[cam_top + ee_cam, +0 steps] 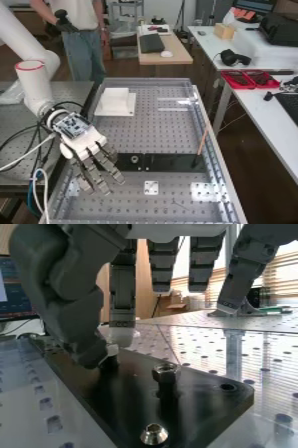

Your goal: Grab the larger nut and place it in the white container

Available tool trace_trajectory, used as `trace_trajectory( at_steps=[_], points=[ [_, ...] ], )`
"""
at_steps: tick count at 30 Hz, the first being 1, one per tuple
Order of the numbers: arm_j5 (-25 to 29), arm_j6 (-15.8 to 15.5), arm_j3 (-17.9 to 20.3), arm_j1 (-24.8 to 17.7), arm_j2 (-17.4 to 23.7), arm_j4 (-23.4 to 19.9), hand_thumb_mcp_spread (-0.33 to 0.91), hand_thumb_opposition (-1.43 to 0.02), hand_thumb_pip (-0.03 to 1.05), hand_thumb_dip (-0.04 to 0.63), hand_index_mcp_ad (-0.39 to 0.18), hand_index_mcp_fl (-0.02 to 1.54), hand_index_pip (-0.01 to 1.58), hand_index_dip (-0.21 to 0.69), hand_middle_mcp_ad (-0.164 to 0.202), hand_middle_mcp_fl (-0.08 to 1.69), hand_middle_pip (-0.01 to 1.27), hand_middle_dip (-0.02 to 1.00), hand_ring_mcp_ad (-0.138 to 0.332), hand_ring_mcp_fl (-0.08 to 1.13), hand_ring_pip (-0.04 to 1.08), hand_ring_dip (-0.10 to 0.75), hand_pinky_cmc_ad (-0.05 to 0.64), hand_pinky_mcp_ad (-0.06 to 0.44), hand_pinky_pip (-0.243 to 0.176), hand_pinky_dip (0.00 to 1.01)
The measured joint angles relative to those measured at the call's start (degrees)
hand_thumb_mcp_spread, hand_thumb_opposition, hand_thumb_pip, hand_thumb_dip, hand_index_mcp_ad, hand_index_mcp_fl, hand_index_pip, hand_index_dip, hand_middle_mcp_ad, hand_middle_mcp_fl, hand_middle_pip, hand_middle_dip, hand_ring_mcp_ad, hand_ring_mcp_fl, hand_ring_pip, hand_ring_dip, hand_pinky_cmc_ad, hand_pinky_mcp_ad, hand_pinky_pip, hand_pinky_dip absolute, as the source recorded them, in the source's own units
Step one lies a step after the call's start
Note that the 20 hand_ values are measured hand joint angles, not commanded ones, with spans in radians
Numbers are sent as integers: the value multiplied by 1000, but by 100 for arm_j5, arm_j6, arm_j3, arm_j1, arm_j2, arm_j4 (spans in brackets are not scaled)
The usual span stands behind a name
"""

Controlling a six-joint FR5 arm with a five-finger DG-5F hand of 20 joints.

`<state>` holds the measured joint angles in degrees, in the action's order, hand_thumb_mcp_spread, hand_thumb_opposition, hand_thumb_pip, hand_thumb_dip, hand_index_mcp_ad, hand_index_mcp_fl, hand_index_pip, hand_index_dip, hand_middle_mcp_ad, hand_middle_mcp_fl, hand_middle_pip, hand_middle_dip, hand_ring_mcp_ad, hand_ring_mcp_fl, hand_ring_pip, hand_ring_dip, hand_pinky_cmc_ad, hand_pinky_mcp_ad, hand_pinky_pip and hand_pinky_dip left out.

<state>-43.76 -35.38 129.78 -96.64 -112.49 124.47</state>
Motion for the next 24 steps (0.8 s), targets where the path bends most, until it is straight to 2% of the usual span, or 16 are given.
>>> trace_trajectory(
  at_steps=[11, 13, 20, 24],
  points=[
    [-102, 5, -39, 56, -35, 39, 340, -867, 726, 222, -126, 152, 1557, 159, 72, 16, 134, 218, 178, -2, 202, 91, 365, 314, -106, 698],
    [-120, 8, -53, 66, -53, 50, 340, -867, 726, 222, -126, 152, 1557, 159, 72, 16, 134, 218, 161, -2, 202, 91, 363, 314, -106, 698],
    [-166, -29, -82, 86, -93, 46, 339, -857, 735, 220, -126, 152, 1557, 159, 68, 16, 134, 218, 159, -2, 202, 91, 361, 314, -106, 696],
    [-167, -84, -69, 89, -92, -45, 333, -864, 733, 218, -119, 201, 1553, 155, 72, 16, 134, 218, 162, -2, 202, 91, 361, 311, -106, 696]
  ],
)
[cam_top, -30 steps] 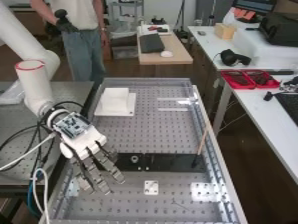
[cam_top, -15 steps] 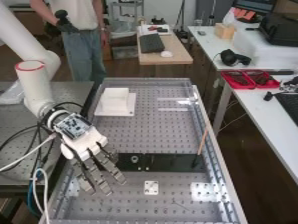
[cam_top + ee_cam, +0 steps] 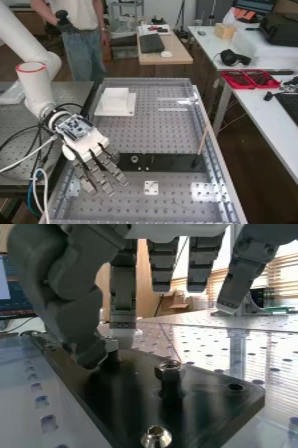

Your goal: Grab the larger nut and place it in the white container

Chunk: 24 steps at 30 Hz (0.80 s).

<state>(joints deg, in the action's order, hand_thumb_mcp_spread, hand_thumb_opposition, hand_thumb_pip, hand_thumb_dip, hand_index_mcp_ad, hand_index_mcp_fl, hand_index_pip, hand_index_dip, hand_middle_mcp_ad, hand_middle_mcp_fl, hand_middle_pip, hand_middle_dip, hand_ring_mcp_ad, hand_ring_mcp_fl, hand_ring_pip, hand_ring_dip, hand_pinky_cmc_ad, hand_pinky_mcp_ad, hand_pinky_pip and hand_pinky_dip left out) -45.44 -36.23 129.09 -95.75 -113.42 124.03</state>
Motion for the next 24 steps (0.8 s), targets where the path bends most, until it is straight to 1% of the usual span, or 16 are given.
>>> trace_trajectory(
  at_steps=[3, 4, 8, 10, 15, 16, 17, 21, 23, 24],
  points=[
    [-2, -49, 14, 3, 8, -58, 330, -880, 731, 218, -98, 244, 1543, 157, 72, 16, 136, 218, 162, -2, 202, 91, 365, 314, -106, 696],
    [-5, -61, 19, 6, 12, -74, 330, -881, 731, 218, -94, 265, 1539, 140, 68, 16, 136, 218, 159, -2, 202, 91, 365, 311, -106, 696],
    [-18, -76, 28, 12, 27, -109, 330, -887, 723, 218, -94, 297, 1538, 113, 68, 12, 133, 218, 159, -2, 190, 91, 365, 297, -110, 700],
    [-33, -94, 28, 16, 51, -118, 328, -897, 724, 218, -94, 297, 1536, 113, 68, 12, 136, 218, 159, -2, 190, 91, 361, 293, -110, 686],
    [-139, -188, 16, 22, 188, -172, 326, -897, 714, 218, -93, 330, 1518, 106, 72, 12, 136, 218, 159, -3, 188, 91, 361, 293, -110, 681],
    [-180, -214, 13, 22, 231, -183, 326, -897, 672, 218, -93, 365, 1522, 106, 72, 12, 136, 218, 159, -3, 188, 91, 365, 295, -110, 672],
    [-251, -251, 6, 17, 304, -192, 326, -897, 665, 216, -93, 377, 1522, 106, 68, 12, 136, 218, 159, -3, 188, 91, 361, 295, -110, 672],
    [-532, -355, -18, -29, 540, -185, 326, -897, 665, 216, -93, 374, 1522, 106, 68, 12, 134, 218, 159, 0, 187, 91, 367, 295, -106, 675],
    [-874, -394, -48, -90, 741, -101, 326, -897, 665, 216, -93, 374, 1522, 106, 68, 12, 134, 218, 159, 0, 187, 91, 346, 295, -110, 668],
    [-928, -395, -54, -100, 768, -79, 326, -897, 665, 220, -93, 374, 1522, 110, 68, 16, 134, 218, 159, 0, 187, 91, 346, 291, -106, 658]
  ],
)
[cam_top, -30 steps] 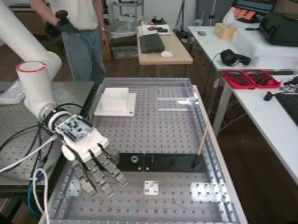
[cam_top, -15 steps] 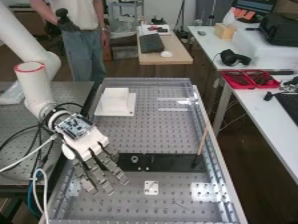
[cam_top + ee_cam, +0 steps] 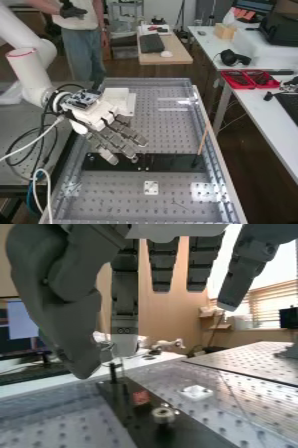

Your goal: Grab the larger nut and place it in the white container

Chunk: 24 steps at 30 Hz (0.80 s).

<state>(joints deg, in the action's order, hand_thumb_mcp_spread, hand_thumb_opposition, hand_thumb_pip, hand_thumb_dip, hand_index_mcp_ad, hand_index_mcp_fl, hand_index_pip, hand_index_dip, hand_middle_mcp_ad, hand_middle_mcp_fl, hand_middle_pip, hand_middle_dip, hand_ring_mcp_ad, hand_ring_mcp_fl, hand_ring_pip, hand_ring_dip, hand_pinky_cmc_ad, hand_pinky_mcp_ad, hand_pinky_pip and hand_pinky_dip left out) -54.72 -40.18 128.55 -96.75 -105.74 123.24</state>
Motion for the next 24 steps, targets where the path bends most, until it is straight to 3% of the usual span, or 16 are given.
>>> trace_trajectory(
  at_steps=[8, 17, 24],
  points=[
    [-1293, 181, -209, -232, 422, 721, 326, -897, 665, 216, -93, 374, 1522, 106, 66, 21, 138, 218, 143, 0, 168, 94, 346, 295, -105, 641],
    [-2498, 567, -385, -348, 524, 1261, 326, -897, 665, 216, -94, 377, 1522, 110, 68, 37, 138, 222, 143, 2, 155, 96, 330, 297, -105, 623],
    [-3514, 595, -438, -420, 556, 1711, 326, -897, 665, 216, -94, 377, 1522, 106, 68, 37, 138, 222, 143, 0, 129, 103, 330, 293, -108, 588]
  ],
)
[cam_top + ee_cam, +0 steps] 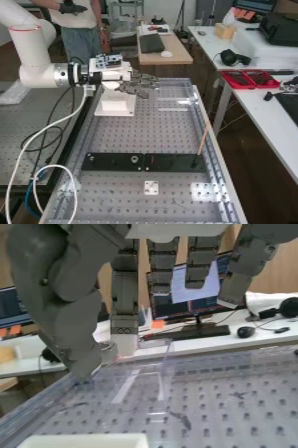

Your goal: Grab the larger nut and place it in the white container

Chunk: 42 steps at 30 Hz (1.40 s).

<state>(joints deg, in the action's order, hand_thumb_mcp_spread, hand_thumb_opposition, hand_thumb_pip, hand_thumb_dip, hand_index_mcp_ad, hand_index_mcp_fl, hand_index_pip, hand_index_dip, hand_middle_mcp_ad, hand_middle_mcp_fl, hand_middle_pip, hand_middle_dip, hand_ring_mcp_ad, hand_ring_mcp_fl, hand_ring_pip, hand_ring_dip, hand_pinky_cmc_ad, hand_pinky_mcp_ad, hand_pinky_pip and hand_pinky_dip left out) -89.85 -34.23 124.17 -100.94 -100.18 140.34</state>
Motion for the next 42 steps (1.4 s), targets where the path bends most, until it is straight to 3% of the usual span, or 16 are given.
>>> trace_trajectory(
  at_steps=[4, 9, 19, 22, 24, 27, 33, 35, 42],
  points=[
    [-440, -56, 18, -96, 58, 318, 326, -897, 665, 216, -94, 377, 1522, 110, 68, 37, 138, 222, 143, 0, 138, 113, 330, 288, -106, 576],
    [-472, -190, 139, -233, 112, 424, 328, -897, 665, 220, -94, 377, 1520, 93, 68, 37, 138, 222, 143, 0, 138, 110, 330, 286, -105, 560],
    [55, -304, 425, -630, 113, 445, 326, -897, 667, 216, -94, 393, 1520, 79, 68, 37, 138, 222, 147, 0, 138, 110, 328, 284, -105, 557],
    [207, -317, 412, -688, 103, 613, 328, -897, 714, 218, -103, 291, 1522, 66, 70, 42, 138, 222, 147, 0, 134, 110, 328, 284, -105, 560],
    [314, -308, 405, -721, 100, 671, 332, -899, 721, 218, -108, 288, 1477, 45, 70, 17, 138, 222, 147, -2, 148, 110, 328, 283, -105, 571],
    [400, -266, 403, -753, 104, 698, 335, -899, 801, 237, -164, 96, 1330, -9, 70, 5, 134, 222, 147, -3, 148, 112, 332, 283, -105, 618],
    [634, -223, 389, -806, 127, 707, 304, -899, 805, 241, -244, 94, 1213, -24, 66, 3, 133, 222, 143, -2, 168, 106, 332, 283, -105, 667],
    [694, -216, 374, -804, 139, 718, 304, -899, 806, 241, -209, 5, 962, -124, 66, 3, 133, 218, 145, -2, 168, 108, 333, 283, -105, 681],
    [997, -281, 133, -590, 445, 859, 288, -899, 840, 241, -206, 21, 951, -194, 66, 5, 133, 222, 145, -2, 171, 108, 333, 283, -105, 712]
  ],
)
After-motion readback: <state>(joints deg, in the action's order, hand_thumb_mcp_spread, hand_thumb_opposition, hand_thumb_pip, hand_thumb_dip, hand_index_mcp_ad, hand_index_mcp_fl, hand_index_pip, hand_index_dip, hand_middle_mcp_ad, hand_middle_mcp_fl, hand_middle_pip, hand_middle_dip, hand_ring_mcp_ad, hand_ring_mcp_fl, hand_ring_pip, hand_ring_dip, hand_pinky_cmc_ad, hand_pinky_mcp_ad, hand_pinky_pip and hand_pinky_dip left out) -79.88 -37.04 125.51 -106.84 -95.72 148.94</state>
